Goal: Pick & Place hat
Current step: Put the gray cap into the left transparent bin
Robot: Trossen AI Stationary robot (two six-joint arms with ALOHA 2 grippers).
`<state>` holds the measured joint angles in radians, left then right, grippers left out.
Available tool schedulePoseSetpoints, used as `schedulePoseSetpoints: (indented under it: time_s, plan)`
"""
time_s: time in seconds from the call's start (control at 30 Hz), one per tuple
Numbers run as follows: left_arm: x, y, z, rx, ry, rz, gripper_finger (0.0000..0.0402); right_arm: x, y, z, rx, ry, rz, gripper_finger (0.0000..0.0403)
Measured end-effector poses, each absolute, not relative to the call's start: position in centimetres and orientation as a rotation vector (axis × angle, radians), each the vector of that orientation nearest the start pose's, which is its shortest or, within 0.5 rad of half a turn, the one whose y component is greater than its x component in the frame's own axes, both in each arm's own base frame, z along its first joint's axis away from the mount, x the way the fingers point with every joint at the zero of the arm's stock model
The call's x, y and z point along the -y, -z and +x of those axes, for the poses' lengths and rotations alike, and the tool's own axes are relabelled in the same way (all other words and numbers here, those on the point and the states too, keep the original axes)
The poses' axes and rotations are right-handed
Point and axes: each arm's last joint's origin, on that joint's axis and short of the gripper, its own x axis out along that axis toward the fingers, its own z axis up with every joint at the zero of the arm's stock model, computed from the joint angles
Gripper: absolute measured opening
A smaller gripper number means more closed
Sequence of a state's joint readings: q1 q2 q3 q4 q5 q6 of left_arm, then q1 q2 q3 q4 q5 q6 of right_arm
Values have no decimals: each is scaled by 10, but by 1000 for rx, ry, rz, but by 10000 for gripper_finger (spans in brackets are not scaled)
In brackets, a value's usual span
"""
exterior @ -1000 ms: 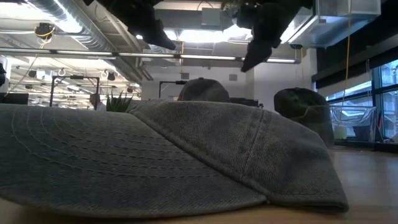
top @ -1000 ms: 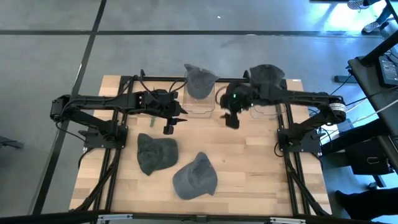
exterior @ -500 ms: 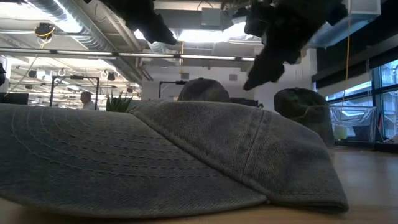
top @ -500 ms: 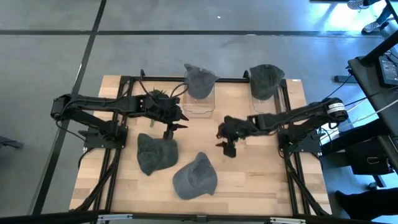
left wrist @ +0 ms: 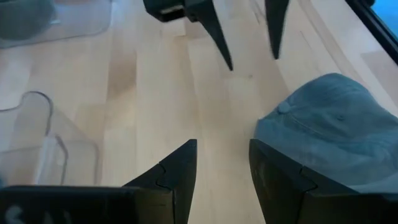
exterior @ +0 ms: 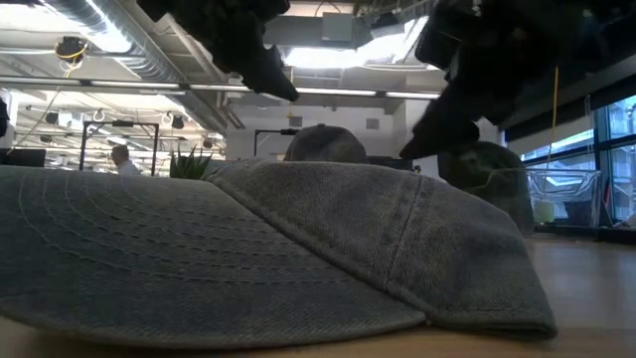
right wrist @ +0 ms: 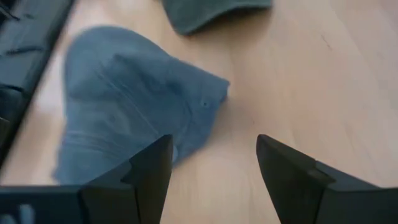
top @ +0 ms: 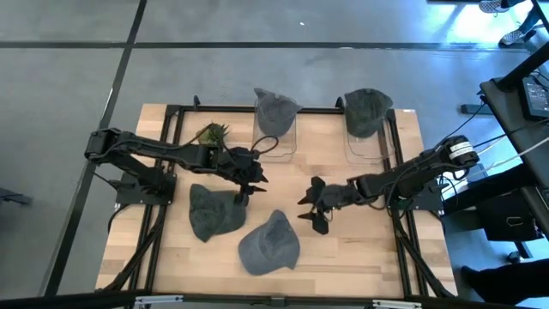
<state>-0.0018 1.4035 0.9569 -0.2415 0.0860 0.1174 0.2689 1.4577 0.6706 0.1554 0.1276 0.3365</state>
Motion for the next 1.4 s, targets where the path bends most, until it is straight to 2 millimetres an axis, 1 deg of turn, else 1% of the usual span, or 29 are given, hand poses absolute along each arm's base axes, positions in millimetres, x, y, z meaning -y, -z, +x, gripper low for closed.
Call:
schedulePoseSetpoints:
  time_s: [0.1, 0.2, 0.27, 0.4, 0.57, 0.63, 0.8, 0.93, 1.0, 1.1, 1.2, 1.4]
  plan:
    - [6, -251, 297, -684, 132, 74, 141, -85, -175, 283, -642, 14, 183, 218]
    - [8, -250, 297, -694, 132, 62, 141, -100, -172, 297, -669, 24, 228, 203]
    - [8, -249, 296, -706, 134, 61, 141, -109, -168, 307, -725, 39, 255, 195]
    - [8, -248, 295, -728, 134, 60, 141, -125, -156, 324, -905, 114, 276, 182]
    - [8, -247, 294, -742, 135, 61, 141, -145, -157, 353, -961, 168, 335, 174]
    - [8, -246, 293, -746, 135, 61, 141, -149, -153, 362, -1006, 208, 349, 174]
    - [8, -245, 292, -772, 136, 60, 141, -153, -138, 375, -1122, 328, 300, 174]
    - [8, -243, 290, -793, 137, 59, 141, -158, -130, 387, -1124, 354, 304, 174]
    - [8, -243, 290, -799, 137, 59, 141, -159, -128, 390, -1138, 380, 316, 174]
    - [8, -242, 289, -810, 137, 59, 141, -157, -125, 390, -1173, 403, 346, 173]
    - [8, -242, 289, -811, 138, 58, 141, -152, -121, 384, -1250, 418, 344, 163]
    - [8, -242, 289, -811, 137, 59, 141, -145, -116, 378, -1321, 418, 312, 111]
